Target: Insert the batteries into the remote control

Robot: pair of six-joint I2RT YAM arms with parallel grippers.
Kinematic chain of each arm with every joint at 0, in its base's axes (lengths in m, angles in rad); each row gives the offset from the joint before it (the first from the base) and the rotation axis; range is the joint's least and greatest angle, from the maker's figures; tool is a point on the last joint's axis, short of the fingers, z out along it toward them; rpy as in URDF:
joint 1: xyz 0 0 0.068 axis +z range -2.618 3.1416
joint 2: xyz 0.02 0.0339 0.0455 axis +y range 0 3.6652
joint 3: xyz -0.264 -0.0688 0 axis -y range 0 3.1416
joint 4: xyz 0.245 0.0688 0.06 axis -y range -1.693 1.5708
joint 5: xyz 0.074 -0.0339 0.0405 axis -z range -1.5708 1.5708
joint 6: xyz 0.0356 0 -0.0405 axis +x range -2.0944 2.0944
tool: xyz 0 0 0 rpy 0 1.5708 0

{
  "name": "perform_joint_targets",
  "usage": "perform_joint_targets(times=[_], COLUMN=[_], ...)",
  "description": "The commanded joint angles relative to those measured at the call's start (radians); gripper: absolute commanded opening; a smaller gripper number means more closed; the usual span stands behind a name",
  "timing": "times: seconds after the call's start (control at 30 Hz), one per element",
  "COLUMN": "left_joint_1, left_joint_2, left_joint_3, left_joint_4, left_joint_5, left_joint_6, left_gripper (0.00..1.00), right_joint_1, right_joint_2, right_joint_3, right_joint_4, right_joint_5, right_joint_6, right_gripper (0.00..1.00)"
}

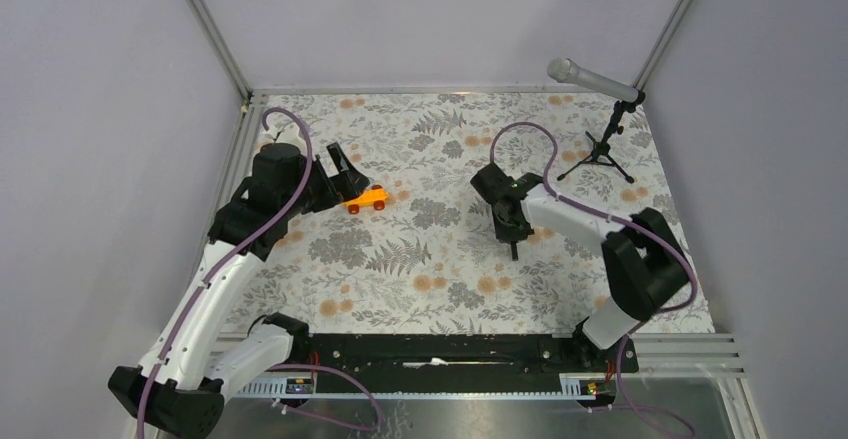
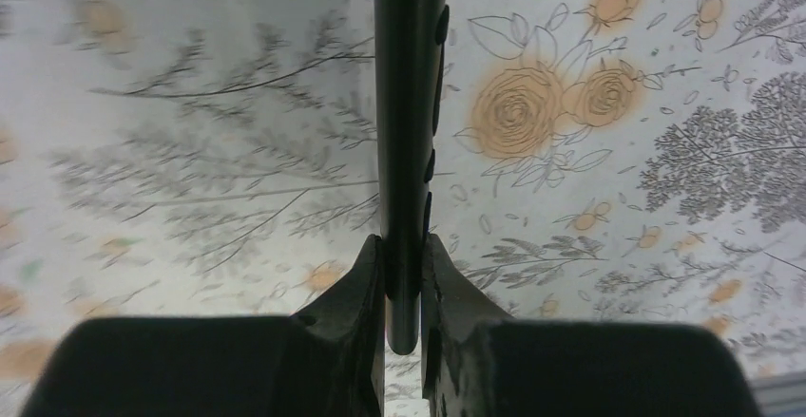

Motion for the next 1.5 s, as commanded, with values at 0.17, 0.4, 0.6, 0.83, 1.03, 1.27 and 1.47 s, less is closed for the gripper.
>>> perform_joint_targets(times=[0.17, 0.4, 0.6, 0.83, 1.03, 1.27, 1.47], left_joint_1=[0.002, 0.002, 0.002, 0.002, 0.002, 0.002, 0.002], left_joint_2=[-0.029, -0.025, -0.030, -0.121, -0.266, -0.394, -0.457], left_joint_3=[0.082, 0.144, 0.221, 0.235, 0.219, 0.231, 0.240], left_joint_4=[-0.111, -0.204, -0.309, -0.343, -0.303, -0.250, -0.231], left_joint_5=[-0.144, -0.173, -0.139, -0.152, -0.250, -0.384, -0.470], left_joint_6=[0.067, 0.078, 0.129, 0.190, 0.222, 0.216, 0.220], left_gripper=[0.99, 0.99, 0.99, 0.99, 0.99, 0.99, 0.99], right_joint_1=[0.041, 0.086, 0.086, 0.084, 0.085, 0.084, 0.084], right_joint_2=[0.213, 0.318, 0.156, -0.376, -0.823, -1.042, -1.187], right_joint_3=[0.113, 0.185, 0.225, -0.011, 0.024, 0.196, 0.224], right_joint_4=[-0.109, -0.109, -0.068, 0.027, -0.105, -0.246, -0.178], right_joint_5=[0.205, 0.123, -0.014, 0.119, 0.445, 0.671, 0.737], right_joint_6=[-0.026, -0.024, -0.014, 0.059, 0.006, -0.004, -0.118], right_gripper=[0.02, 0.32, 0.49, 0.63, 0.82, 1.00, 1.00])
